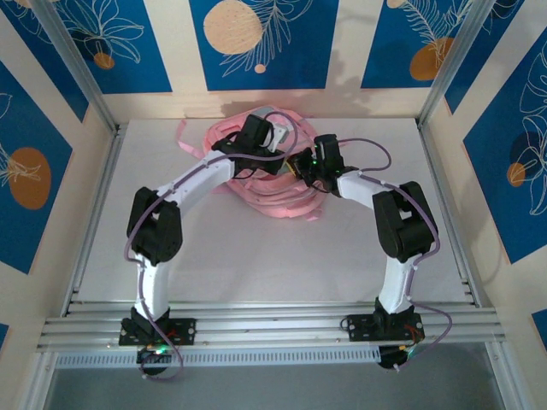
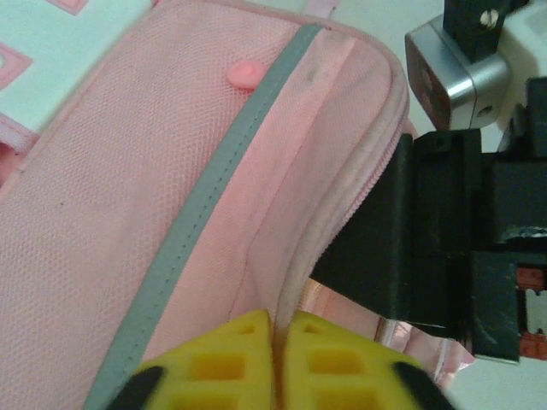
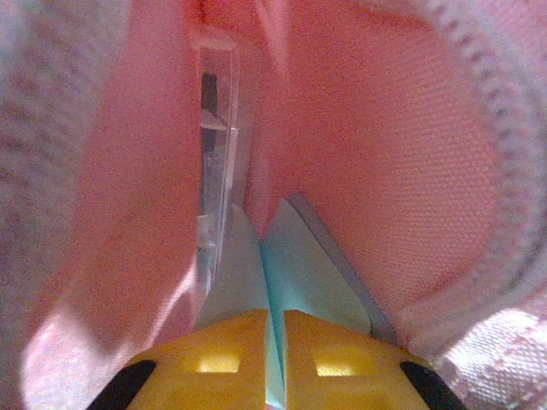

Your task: Pack the student bag

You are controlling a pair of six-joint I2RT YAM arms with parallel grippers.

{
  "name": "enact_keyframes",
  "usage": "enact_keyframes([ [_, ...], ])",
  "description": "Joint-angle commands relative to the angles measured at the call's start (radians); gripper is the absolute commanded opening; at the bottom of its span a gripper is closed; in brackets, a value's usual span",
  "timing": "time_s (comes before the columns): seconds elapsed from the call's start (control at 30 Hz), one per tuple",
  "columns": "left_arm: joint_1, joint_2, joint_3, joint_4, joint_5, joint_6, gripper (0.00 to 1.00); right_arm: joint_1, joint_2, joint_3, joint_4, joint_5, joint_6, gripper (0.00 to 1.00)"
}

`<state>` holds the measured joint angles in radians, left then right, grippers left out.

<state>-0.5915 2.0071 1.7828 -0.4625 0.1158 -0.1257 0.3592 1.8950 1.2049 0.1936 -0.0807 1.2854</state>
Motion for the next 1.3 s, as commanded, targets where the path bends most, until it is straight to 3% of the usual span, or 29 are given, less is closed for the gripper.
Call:
enact_keyframes([
  [0.0,0.022,-0.115,-0.025,0.004,0.004,-0.071,0.4,-0.012,-0.066,-0.054,-0.035,-0.036,-0.048,0.17],
  [0.07,0.037,-0.146,-0.051,0.015,-0.001,-0.098,0.58,-0.014,-0.113,-0.084,-0.062,-0.047,-0.074,0.19],
  [0.1,0.048,-0.162,-0.066,0.021,0.003,-0.108,0.6,-0.015,-0.14,-0.094,-0.093,-0.048,-0.092,0.21],
  [0.37,0.158,-0.276,-0.286,0.116,0.04,-0.221,0.68,0.008,-0.297,-0.113,-0.353,-0.034,-0.276,0.39],
  [0.67,0.229,-0.209,-0.442,0.344,0.238,-0.459,0.65,0.075,-0.379,-0.113,-0.505,0.051,-0.373,0.5],
  [1.0,0.229,-0.053,-0.414,0.398,0.286,-0.519,0.5,0.196,-0.389,-0.142,-0.477,0.139,-0.341,0.5],
  [1.03,0.229,-0.047,-0.42,0.401,0.288,-0.525,0.46,0.206,-0.386,-0.141,-0.468,0.148,-0.34,0.5],
  [1.13,0.228,-0.052,-0.463,0.454,0.315,-0.562,0.18,0.239,-0.363,-0.123,-0.454,0.165,-0.342,0.5],
  [1.27,0.209,-0.108,-0.551,0.581,0.359,-0.69,0.0,0.292,-0.32,-0.074,-0.457,0.211,-0.358,0.5],
])
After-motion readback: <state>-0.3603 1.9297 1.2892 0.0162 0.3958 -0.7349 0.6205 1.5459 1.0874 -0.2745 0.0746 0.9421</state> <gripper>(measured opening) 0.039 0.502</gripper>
